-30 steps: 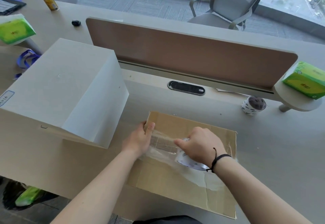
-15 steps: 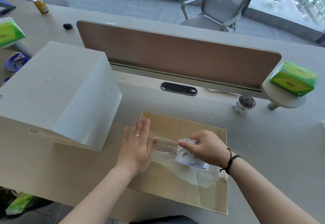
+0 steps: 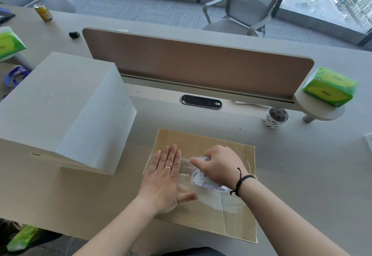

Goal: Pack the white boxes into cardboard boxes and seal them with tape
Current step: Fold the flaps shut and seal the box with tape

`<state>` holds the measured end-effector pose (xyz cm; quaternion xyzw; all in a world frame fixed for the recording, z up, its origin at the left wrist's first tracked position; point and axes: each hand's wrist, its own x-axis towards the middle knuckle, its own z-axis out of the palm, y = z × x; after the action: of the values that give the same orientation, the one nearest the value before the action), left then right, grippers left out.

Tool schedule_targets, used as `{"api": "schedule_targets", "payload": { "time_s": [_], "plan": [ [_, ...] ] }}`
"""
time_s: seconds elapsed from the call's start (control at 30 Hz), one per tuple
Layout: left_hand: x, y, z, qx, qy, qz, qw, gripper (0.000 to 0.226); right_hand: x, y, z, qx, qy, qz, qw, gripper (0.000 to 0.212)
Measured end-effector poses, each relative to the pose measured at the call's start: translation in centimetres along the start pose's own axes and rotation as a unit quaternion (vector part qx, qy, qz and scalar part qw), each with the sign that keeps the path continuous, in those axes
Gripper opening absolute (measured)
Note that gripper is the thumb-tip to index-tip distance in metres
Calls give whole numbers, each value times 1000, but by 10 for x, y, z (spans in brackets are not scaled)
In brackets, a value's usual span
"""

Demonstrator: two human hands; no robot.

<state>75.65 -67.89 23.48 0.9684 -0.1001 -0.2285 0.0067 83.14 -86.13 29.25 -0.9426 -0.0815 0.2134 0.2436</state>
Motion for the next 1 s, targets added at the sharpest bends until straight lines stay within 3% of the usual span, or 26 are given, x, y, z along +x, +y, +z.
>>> {"api": "schedule_targets", "payload": {
  "time_s": [0.13,0.3,0.37,0.43,0.5,0.63,0.73,1.0],
  "plan": [
    [2,31,-2,-29,-16,39,999,131,0,3,1,35,8,-29,999,60],
    [3,35,1,-53,1,31,998,133,-10,32,-3,254,-76,-43,963,57],
    [2,35,-1,-57,3,28,998,133,-13,41,-4,292,-84,-39,952,57],
    [1,36,-2,-62,5,26,998,131,-14,41,-2,293,-80,-31,952,68],
    [1,35,-3,-66,6,26,997,129,-14,37,-1,274,-67,-27,959,63],
    [0,34,-3,-66,14,23,997,130,-17,55,-21,106,4,-30,994,65],
    [0,34,-2,-72,15,22,997,130,-27,78,-37,64,-9,-17,998,65],
    [2,43,-4,-47,12,13,999,131,-27,82,-30,239,-27,-14,971,67]
  ]
}}
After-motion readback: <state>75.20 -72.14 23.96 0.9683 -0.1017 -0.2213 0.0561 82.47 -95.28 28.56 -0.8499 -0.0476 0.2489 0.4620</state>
